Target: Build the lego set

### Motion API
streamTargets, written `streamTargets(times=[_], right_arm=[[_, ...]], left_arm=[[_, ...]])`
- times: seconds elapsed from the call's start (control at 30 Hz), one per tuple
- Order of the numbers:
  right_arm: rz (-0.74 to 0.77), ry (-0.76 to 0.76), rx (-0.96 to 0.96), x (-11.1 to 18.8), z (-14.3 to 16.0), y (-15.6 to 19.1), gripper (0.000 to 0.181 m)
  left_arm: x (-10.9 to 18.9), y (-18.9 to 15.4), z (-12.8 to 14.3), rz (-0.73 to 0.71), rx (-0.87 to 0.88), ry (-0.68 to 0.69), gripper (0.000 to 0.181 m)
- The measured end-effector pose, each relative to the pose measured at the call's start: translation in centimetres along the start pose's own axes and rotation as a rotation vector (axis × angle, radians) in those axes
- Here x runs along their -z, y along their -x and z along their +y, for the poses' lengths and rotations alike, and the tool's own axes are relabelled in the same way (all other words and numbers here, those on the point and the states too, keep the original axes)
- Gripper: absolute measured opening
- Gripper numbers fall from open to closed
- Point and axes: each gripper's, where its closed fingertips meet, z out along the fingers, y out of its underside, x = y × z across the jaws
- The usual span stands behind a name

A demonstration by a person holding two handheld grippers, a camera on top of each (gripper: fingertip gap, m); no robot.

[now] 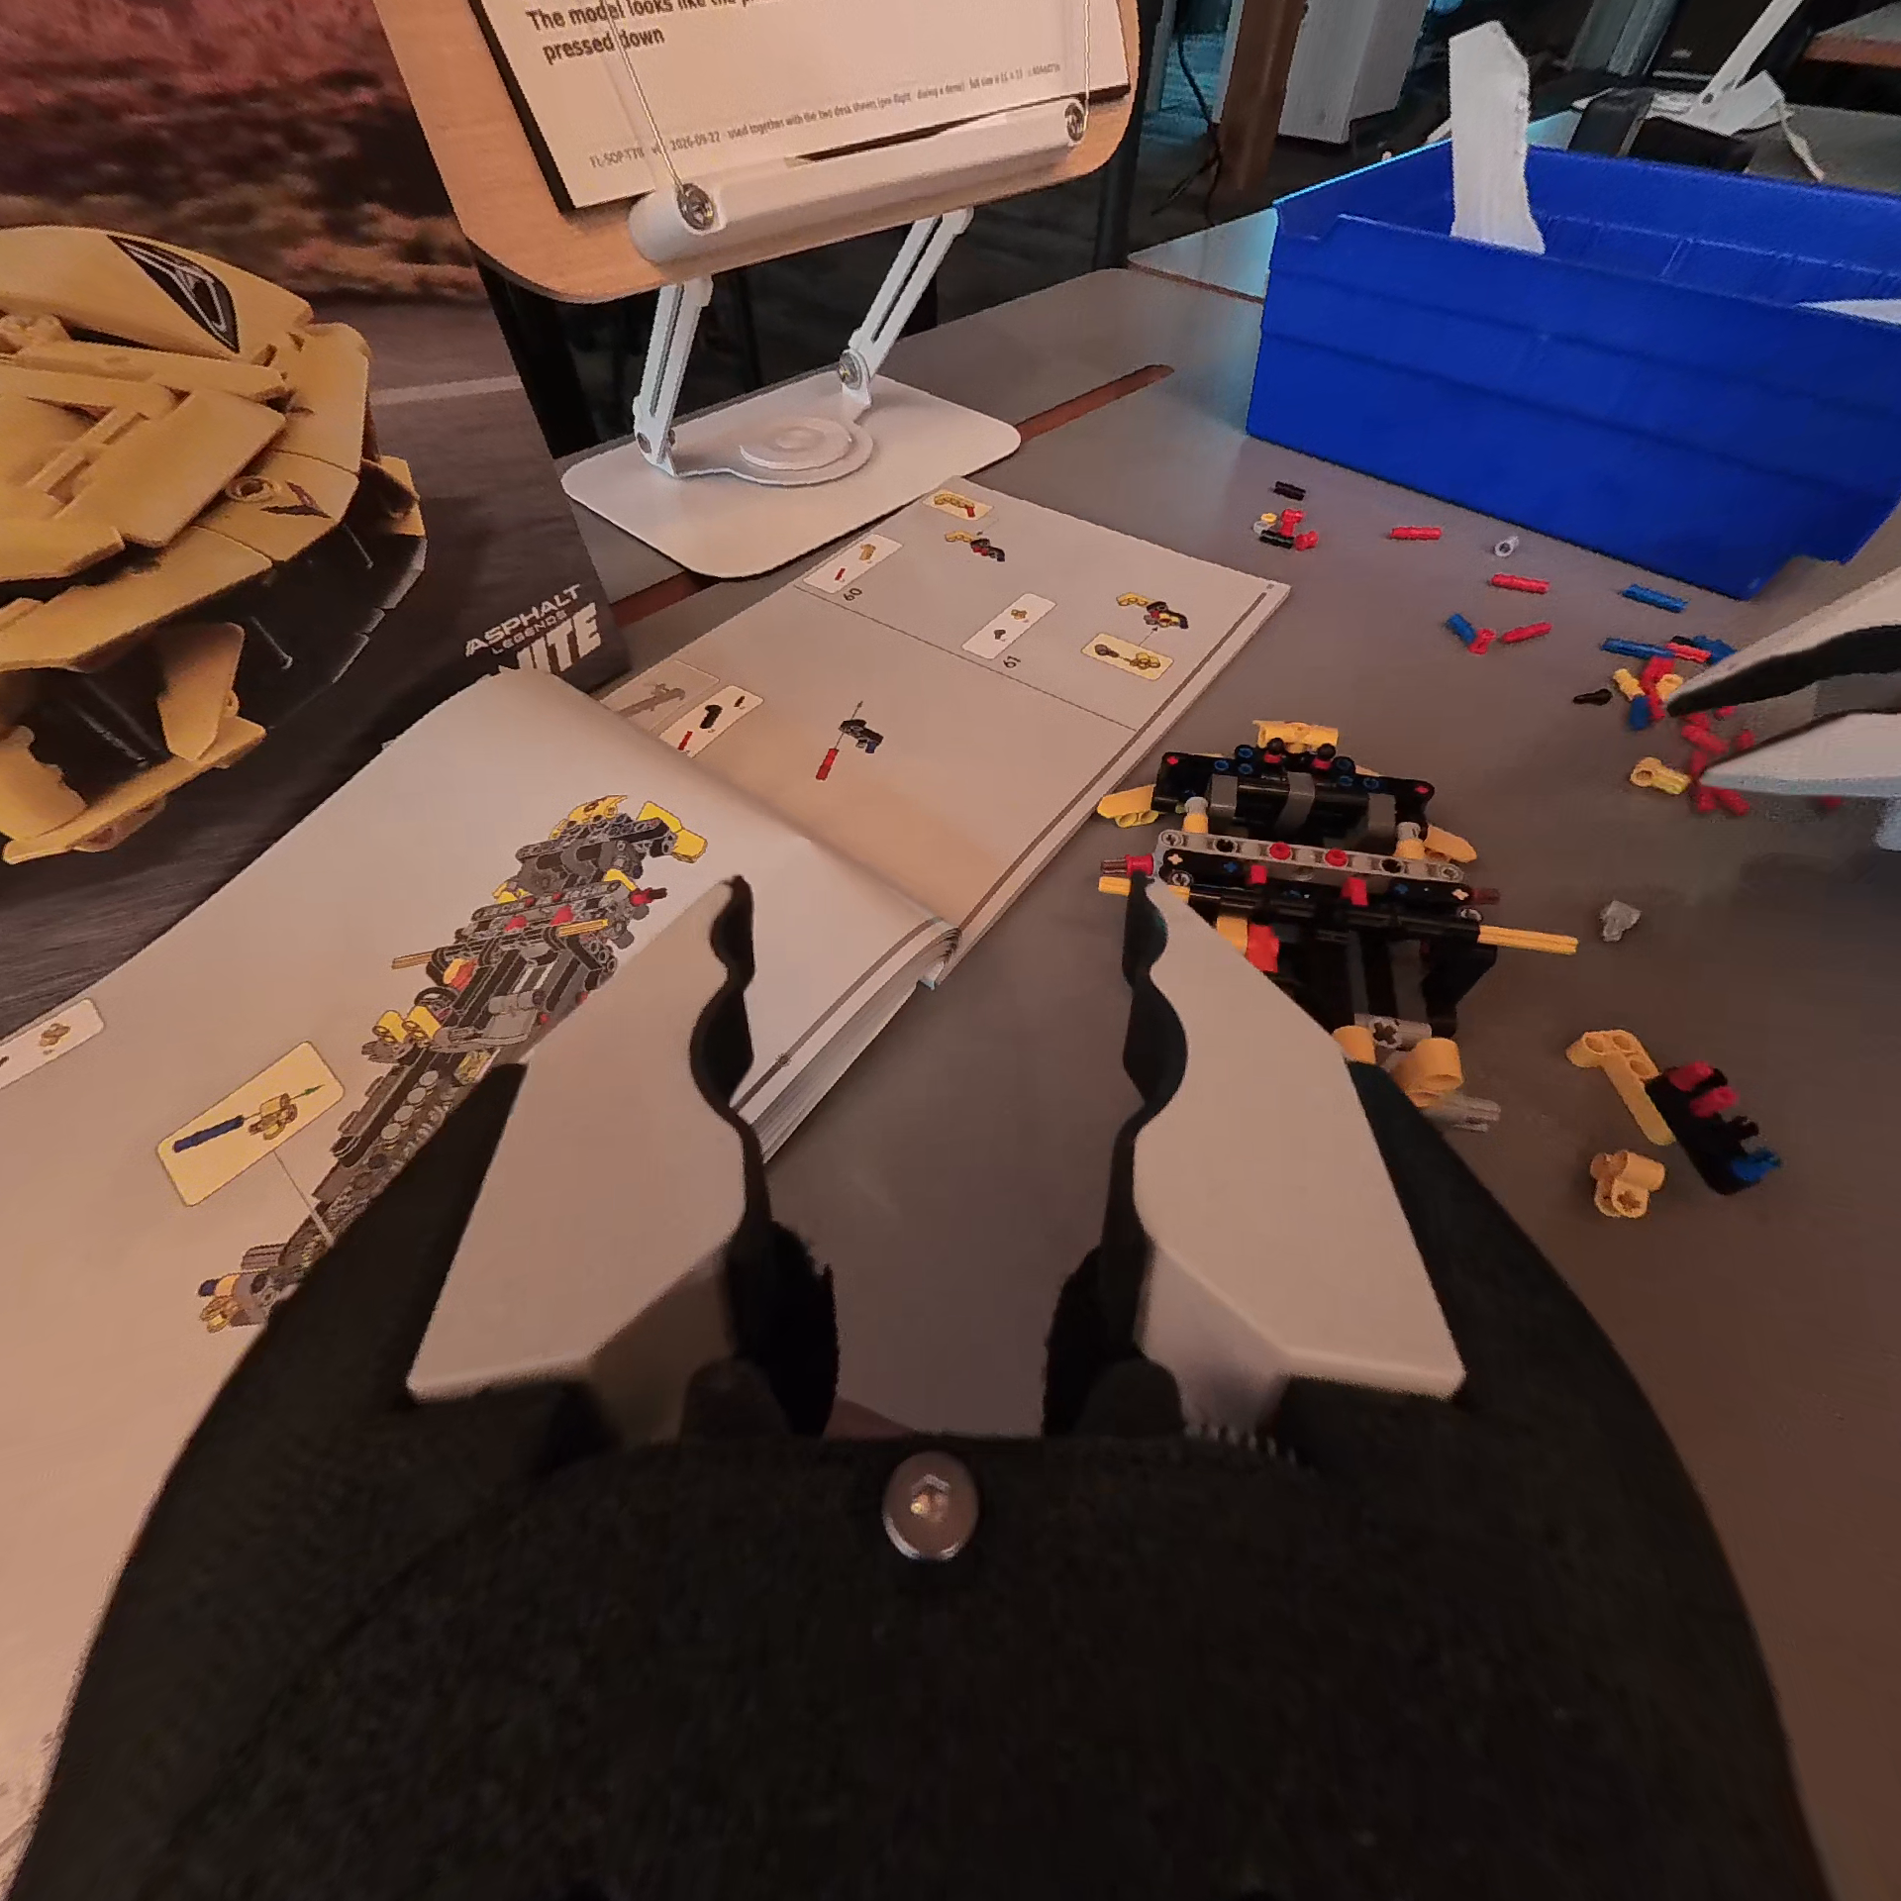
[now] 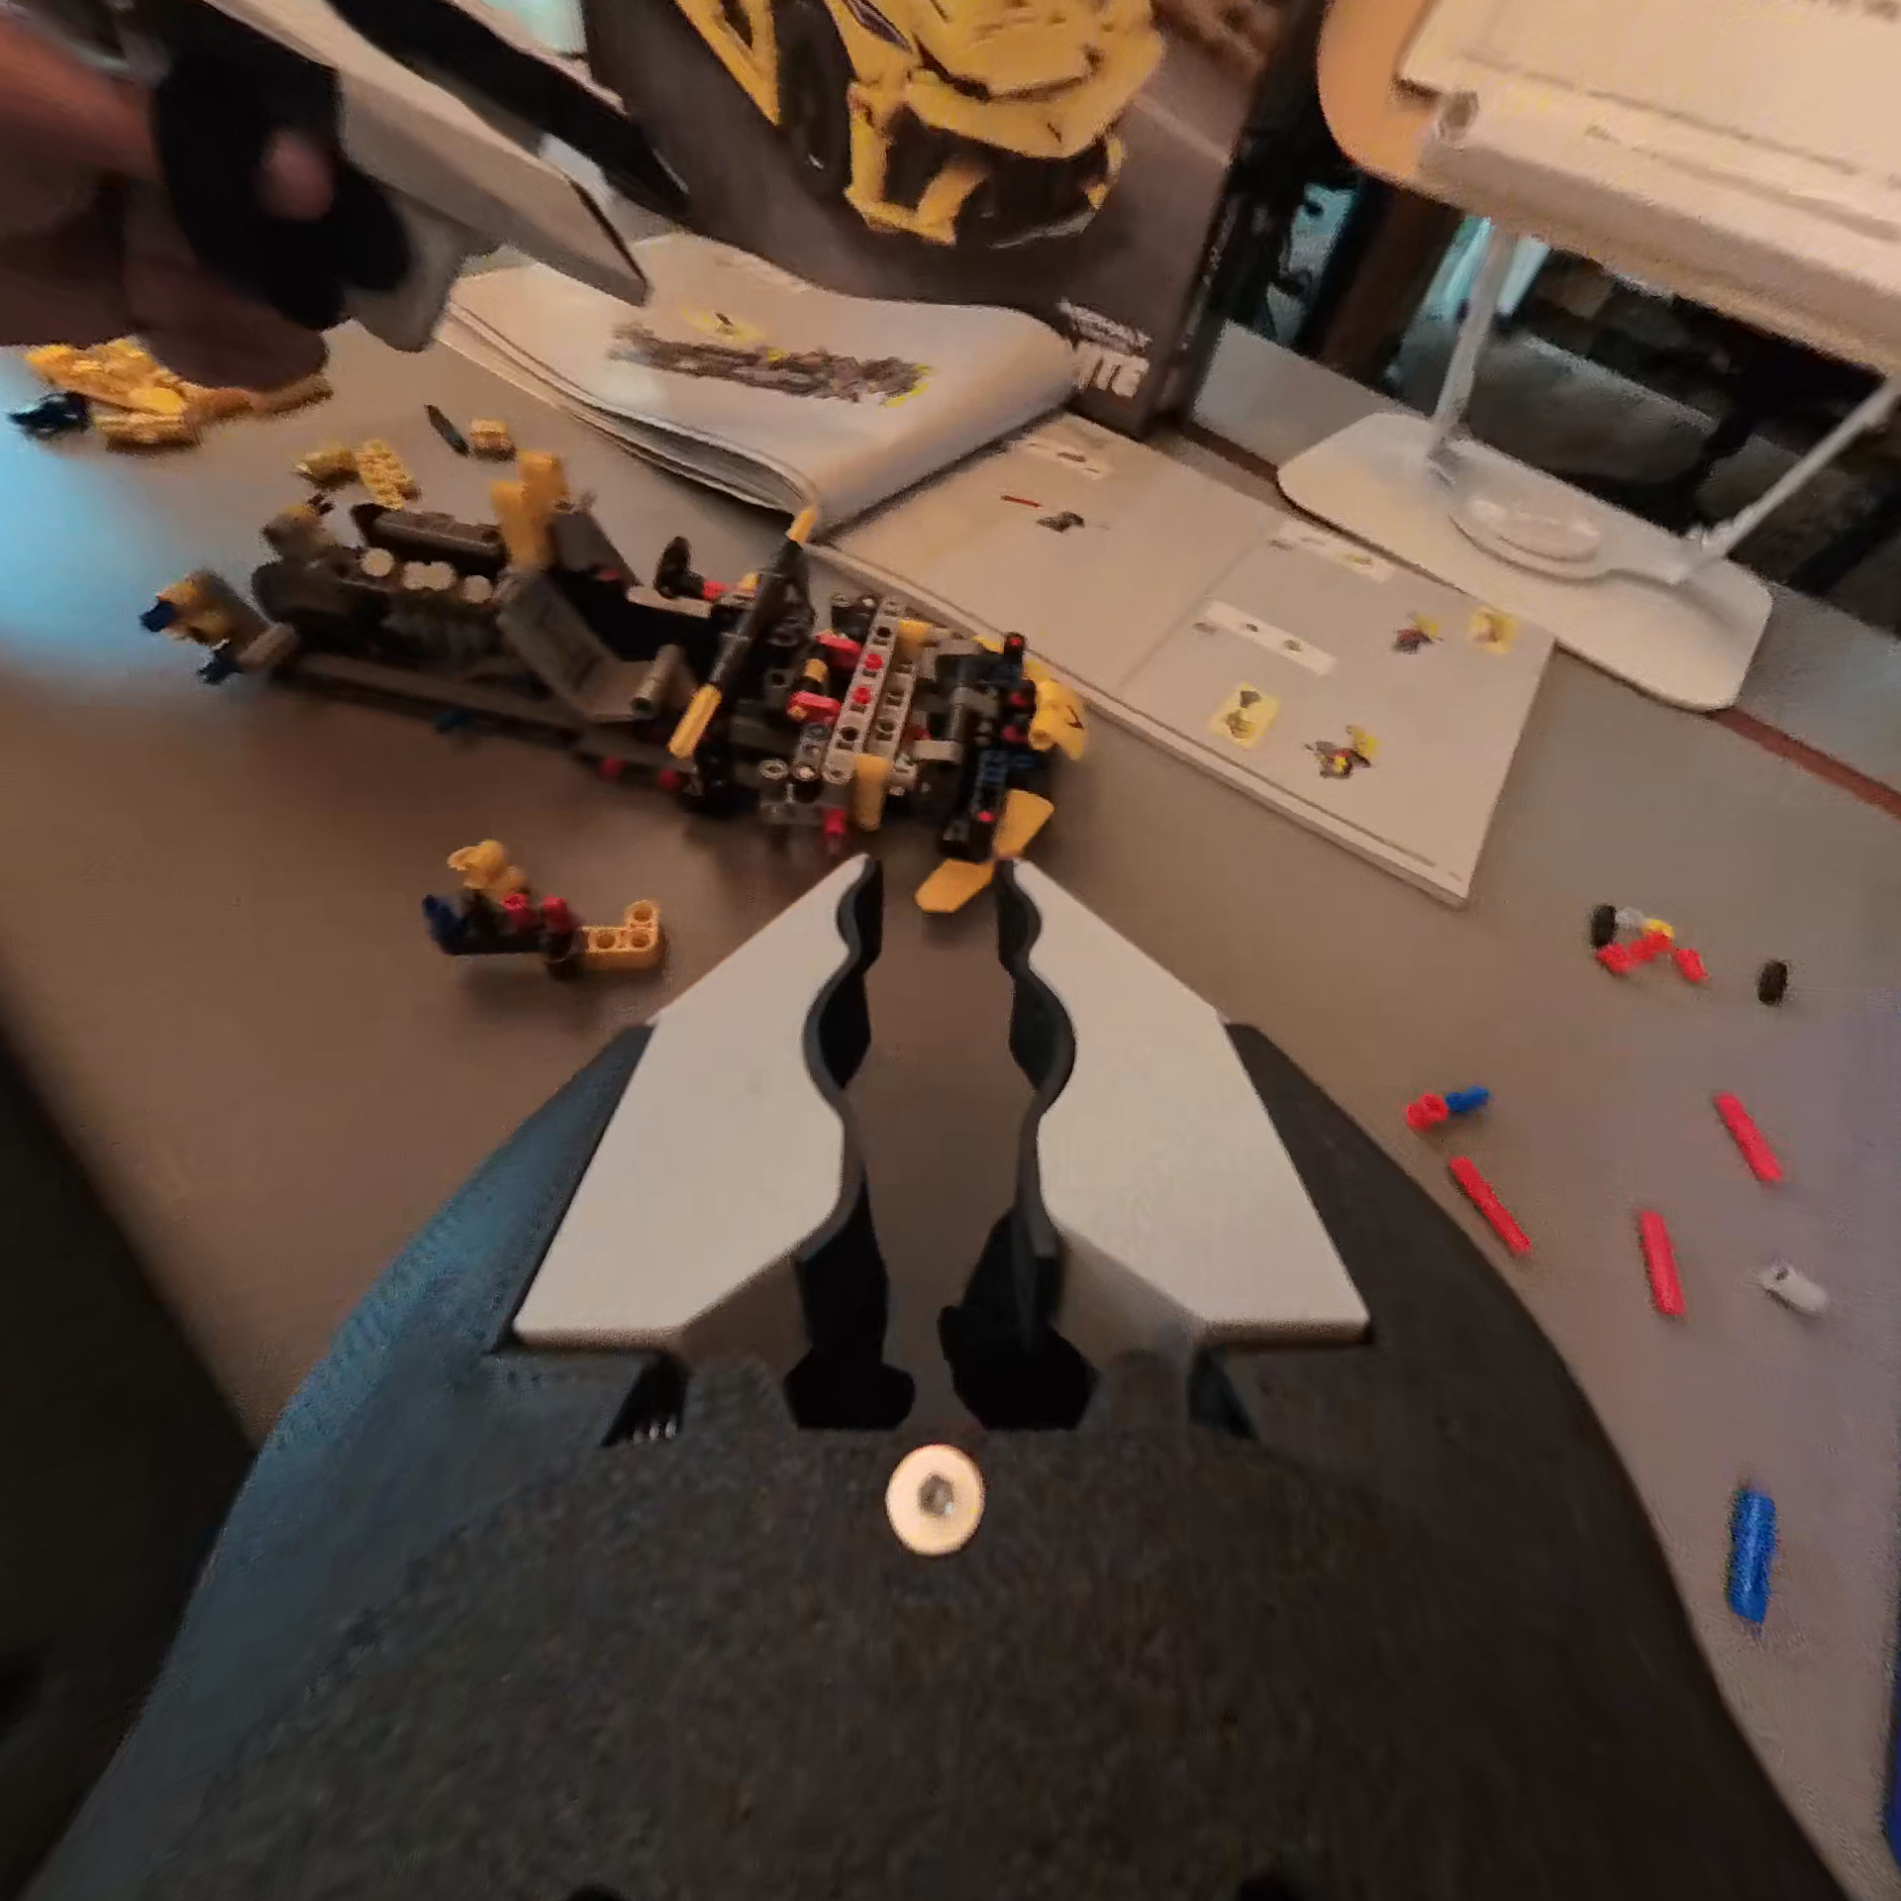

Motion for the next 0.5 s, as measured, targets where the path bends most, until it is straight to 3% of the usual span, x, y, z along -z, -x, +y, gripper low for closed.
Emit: streamTargets(times=[0.17, 0.3, 0.43, 0.5], right_arm=[[-0.124, 0.029, -0.191, 1.4, -0.9, 0.1, 0.023], [-0.184, 0.069, -0.151, 1.5, -0.8, 1.3, 0.027], [-0.411, 0.146, -0.041, 0.3, -0.4, 7.9, 0.027], [-0.444, 0.194, 0.047, -0.9, -0.2, 10.3, 0.026]], left_arm=[[0.1, -0.2, 0.0, 0.003, -0.018, 0.003, 0.074], [0.6, -1.6, -1.4, 0.058, -0.025, -0.056, 0.074], [0.9, -2.9, -1.7, 0.078, -0.104, -0.063, 0.073], [0.6, -2.7, -1.1, 0.053, -0.145, -0.04, 0.072]])
